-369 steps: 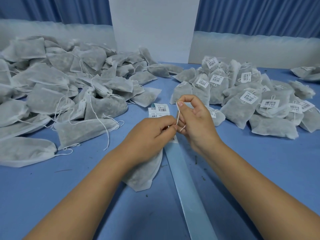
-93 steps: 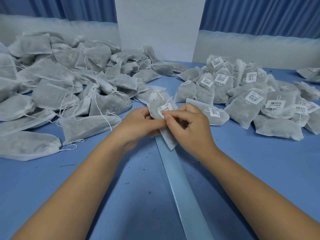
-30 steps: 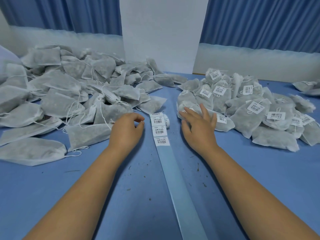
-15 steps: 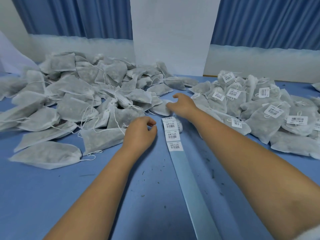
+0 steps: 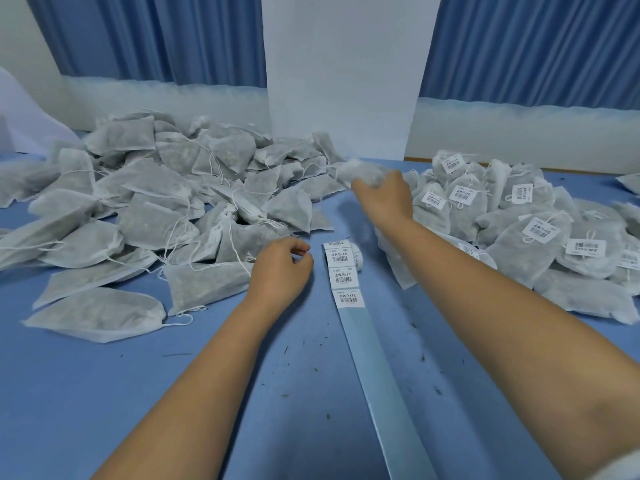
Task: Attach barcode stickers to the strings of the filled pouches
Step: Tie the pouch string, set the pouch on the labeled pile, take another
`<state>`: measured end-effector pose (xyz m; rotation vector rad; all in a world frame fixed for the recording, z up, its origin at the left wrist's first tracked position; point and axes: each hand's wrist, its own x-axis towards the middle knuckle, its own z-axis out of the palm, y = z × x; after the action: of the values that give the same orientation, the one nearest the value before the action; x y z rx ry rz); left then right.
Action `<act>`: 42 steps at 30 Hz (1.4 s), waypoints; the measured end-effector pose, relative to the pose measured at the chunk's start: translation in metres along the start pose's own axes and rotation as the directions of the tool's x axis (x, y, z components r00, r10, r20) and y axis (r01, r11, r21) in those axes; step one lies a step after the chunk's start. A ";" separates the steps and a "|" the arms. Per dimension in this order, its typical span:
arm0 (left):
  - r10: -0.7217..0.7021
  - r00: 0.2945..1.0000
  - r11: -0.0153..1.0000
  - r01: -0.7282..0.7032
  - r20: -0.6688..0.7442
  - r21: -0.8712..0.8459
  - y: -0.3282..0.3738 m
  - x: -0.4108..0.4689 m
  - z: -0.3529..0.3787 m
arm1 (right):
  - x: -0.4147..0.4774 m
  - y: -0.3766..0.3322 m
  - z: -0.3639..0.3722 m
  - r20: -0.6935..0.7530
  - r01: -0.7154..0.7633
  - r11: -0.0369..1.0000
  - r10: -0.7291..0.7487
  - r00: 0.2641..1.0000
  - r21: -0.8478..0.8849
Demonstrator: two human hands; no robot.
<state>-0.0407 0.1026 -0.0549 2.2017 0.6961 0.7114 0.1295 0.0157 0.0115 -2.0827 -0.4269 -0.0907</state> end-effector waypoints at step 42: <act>0.051 0.956 0.988 -0.007 0.287 -0.152 0.023 -0.019 -0.034 | -0.108 0.011 -0.050 0.431 -0.364 0.457 -0.046 0.901 0.811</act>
<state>-0.0706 0.0915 -0.0222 2.1220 0.4459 0.4250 0.0377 -0.0606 0.0037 -1.0382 -0.3846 0.5917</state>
